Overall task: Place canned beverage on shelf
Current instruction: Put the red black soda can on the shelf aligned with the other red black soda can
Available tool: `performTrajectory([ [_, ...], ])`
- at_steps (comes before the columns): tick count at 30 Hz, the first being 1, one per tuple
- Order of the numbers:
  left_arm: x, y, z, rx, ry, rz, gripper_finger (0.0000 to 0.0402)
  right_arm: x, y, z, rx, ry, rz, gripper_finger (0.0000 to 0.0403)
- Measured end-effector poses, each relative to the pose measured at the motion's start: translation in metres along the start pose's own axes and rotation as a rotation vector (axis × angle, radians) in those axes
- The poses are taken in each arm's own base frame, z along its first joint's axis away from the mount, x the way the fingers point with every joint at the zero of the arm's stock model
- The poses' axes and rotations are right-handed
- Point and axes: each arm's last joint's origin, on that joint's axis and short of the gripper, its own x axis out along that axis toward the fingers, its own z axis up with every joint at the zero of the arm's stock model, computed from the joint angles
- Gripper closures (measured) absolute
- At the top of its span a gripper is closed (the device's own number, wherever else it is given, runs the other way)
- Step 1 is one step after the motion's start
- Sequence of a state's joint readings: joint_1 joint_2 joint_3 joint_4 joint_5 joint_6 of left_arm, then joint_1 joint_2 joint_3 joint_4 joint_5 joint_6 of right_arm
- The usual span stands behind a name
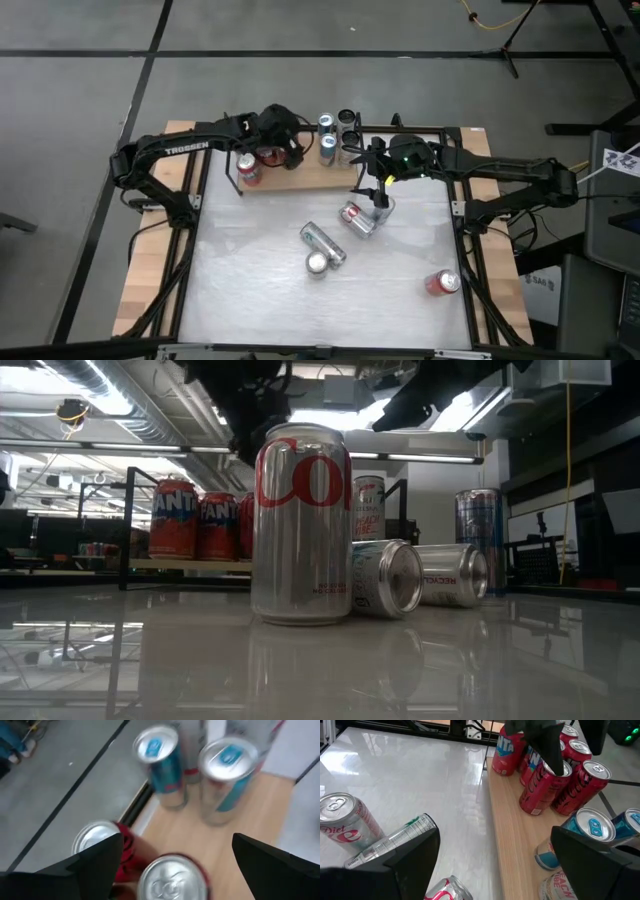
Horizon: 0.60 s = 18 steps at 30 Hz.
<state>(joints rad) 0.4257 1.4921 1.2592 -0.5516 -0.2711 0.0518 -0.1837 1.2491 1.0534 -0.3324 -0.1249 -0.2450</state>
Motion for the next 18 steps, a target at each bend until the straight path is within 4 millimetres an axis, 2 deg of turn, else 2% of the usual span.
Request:
performTrajectory([
  [4, -0.009, -0.013, 0.008, -0.023, -0.031, -0.035, 0.0037, 0.0, 0.0, 0.0, 0.0, 0.001, 0.0, 0.0031],
  [8, -0.015, -0.028, 0.006, -0.059, -0.01, -0.071, 0.0037, 0.0, 0.0, 0.0, 0.0, 0.002, 0.0, 0.0031],
  [13, -0.018, -0.043, -0.007, -0.075, 0.09, -0.095, 0.0037, 0.0, 0.0, 0.0, 0.0, 0.002, 0.001, 0.0031],
  [18, -0.006, -0.054, -0.03, -0.109, 0.156, -0.096, 0.0037, 0.0, 0.0, 0.0, 0.0, 0.003, 0.0, 0.0031],
])
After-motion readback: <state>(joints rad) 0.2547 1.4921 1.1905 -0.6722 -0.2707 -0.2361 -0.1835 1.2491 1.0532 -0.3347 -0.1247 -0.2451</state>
